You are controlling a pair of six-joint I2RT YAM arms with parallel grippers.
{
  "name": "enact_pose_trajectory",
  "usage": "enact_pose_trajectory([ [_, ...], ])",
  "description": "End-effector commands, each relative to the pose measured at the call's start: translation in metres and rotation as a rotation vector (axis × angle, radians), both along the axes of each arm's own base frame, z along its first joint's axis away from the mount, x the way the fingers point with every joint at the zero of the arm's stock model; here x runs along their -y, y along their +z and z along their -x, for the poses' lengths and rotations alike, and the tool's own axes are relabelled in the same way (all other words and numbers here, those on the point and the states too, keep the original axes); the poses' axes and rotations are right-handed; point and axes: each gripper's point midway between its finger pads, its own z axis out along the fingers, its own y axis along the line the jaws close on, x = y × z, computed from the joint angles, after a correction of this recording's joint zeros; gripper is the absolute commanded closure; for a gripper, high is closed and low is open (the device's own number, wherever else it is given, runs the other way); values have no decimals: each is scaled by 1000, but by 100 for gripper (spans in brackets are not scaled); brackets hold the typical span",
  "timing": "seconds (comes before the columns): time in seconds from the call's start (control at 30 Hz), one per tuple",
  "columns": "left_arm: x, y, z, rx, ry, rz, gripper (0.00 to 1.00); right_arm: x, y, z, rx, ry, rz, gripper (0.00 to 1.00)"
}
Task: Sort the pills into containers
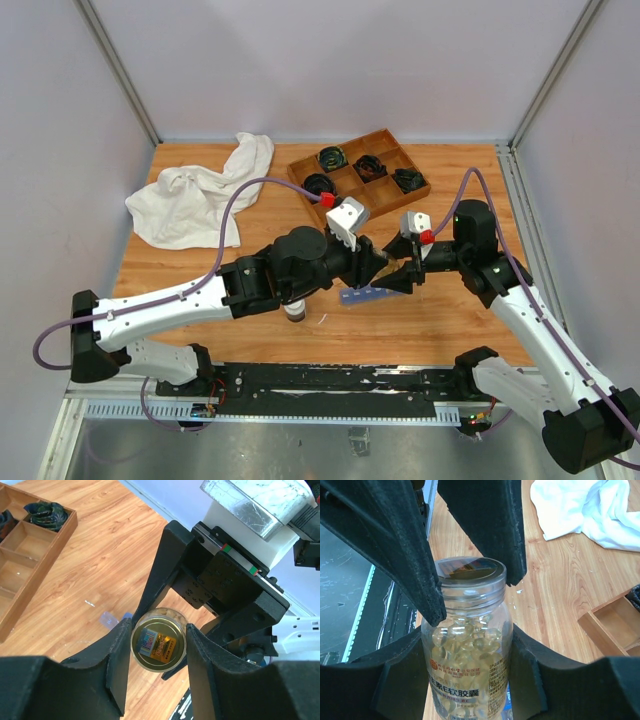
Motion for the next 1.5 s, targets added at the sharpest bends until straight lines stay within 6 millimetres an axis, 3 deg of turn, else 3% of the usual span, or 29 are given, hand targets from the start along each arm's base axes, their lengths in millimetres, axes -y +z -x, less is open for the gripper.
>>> enact_pose_trajectory([
  [0.0,8,2,12,9,-85,7,73,2,13,-4,52,-2,-24,94],
  [0.17,9,-9,27,56,-295,22,78,2,14,-3,53,0,-26,94],
  [0.33,8,-24,50,272,-554,-35,85,2,14,-3,51,0,-26,94],
  [0.6,-4,-52,49,495,-833,-179,89,2,13,-3,48,2,-27,94],
  [0.87,-10,-47,27,502,-913,-152,87,2,13,-3,48,6,-28,95],
  [0.93,-9,-40,22,505,-892,-140,79,2,13,-3,47,6,-27,94],
  [0.97,-8,-36,21,503,-881,-131,71,2,13,-4,47,4,-27,94],
  [1.03,-7,-22,18,528,-844,-94,44,2,12,-4,46,5,-27,95],
  [1.17,-15,6,8,577,-677,-8,15,2,12,-4,46,4,-26,95],
  [1.3,-31,25,11,568,-567,88,1,2,13,-4,48,3,-27,94],
  [1.47,-64,45,20,478,-401,284,1,2,13,-3,53,6,-27,94],
])
